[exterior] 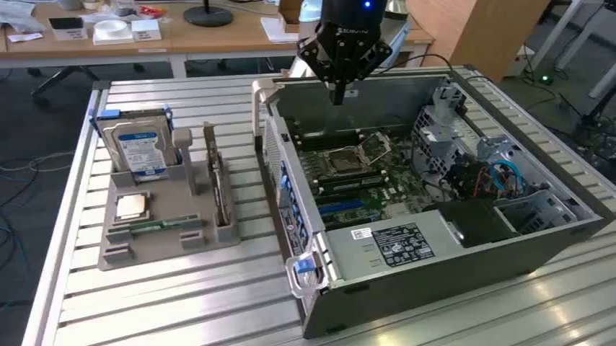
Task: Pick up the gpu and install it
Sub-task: 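Reach for the gpu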
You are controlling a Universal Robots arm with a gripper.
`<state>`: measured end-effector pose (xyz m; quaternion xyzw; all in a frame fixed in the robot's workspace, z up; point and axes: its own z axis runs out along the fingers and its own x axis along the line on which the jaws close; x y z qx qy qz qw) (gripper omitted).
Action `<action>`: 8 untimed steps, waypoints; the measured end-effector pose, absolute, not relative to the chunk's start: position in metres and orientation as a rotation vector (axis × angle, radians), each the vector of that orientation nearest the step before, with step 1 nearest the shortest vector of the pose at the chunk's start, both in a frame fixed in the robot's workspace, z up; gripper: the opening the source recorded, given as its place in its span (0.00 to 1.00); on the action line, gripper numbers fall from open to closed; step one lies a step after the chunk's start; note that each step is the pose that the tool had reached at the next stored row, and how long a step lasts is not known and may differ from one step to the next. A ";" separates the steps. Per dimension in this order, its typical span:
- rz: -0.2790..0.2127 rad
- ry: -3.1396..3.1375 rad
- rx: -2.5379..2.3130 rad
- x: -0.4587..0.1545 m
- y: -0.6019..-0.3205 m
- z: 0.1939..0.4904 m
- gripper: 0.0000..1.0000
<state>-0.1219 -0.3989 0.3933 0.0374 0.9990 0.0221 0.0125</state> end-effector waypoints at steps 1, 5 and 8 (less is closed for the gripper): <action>0.069 3.114 0.117 -0.122 -0.399 0.393 0.11; 0.069 3.114 0.117 -0.122 -0.399 0.393 0.11; 0.069 3.114 0.117 -0.122 -0.399 0.393 0.11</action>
